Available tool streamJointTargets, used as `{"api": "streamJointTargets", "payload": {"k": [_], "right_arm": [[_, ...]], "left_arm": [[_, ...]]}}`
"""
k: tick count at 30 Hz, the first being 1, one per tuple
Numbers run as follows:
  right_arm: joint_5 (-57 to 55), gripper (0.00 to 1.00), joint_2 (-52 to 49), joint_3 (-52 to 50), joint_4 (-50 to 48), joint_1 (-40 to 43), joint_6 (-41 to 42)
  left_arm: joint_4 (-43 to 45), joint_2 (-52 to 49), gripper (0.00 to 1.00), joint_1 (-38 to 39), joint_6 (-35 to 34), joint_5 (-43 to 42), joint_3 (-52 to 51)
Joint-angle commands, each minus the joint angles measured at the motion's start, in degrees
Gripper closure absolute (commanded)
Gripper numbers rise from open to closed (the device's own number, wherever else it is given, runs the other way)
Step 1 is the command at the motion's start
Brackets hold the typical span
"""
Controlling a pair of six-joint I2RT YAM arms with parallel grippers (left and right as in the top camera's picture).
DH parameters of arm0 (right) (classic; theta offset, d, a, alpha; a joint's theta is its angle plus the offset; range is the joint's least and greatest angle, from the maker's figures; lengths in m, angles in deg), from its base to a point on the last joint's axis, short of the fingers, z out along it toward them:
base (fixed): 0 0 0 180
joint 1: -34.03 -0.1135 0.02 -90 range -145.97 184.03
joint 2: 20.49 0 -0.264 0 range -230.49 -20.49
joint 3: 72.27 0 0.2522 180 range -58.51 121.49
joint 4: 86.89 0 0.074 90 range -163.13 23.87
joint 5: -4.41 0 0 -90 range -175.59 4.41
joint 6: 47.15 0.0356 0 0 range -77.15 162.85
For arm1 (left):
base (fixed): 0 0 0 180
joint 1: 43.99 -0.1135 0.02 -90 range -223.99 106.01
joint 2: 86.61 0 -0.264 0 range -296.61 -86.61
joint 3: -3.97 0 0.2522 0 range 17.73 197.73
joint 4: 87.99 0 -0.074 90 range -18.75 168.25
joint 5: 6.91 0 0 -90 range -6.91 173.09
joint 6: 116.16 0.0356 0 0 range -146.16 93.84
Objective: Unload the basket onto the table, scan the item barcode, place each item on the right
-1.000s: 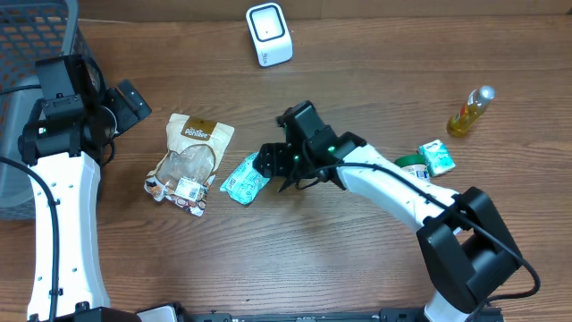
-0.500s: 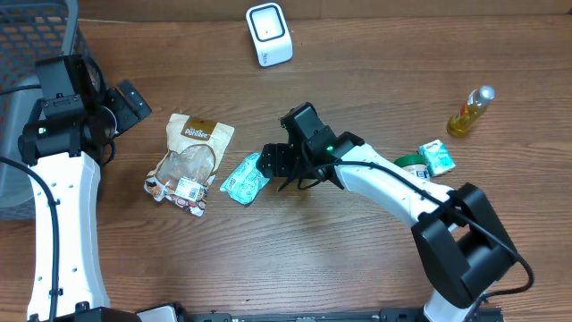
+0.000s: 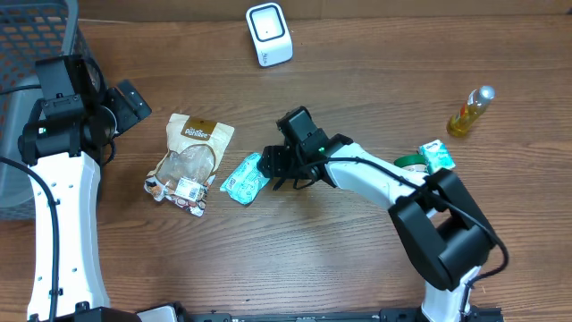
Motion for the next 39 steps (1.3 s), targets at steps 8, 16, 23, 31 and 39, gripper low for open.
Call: {"api": "streamJointTargets", "payload": {"k": [8,16,23,31,39], "right_arm": [[2.7,0.55,-2.3,0.2,-1.4,-0.2,0.2],[2.8,0.54,-2.6,0.2,-2.1,-0.3,0.2],[6.0,0.6,-2.6,0.2,-3.4,-0.2,0.1],[7.7,0.55,-2.6,0.2,-4.3,0.7,0.2],[6.6,0.54,-3.2,0.1,-4.9,1.0,0.4]], "left_arm": [[0.1,0.3,0.0,0.1,0.9,0.9,1.2],[0.1,0.3,0.0,0.1,0.9,0.9,1.2],[0.1,0.3,0.0,0.1,0.9,0.9,1.2],[0.1,0.3,0.01,0.1,0.9,0.9,1.2],[0.1,0.3,0.0,0.1,0.9,0.9,1.2]]}}
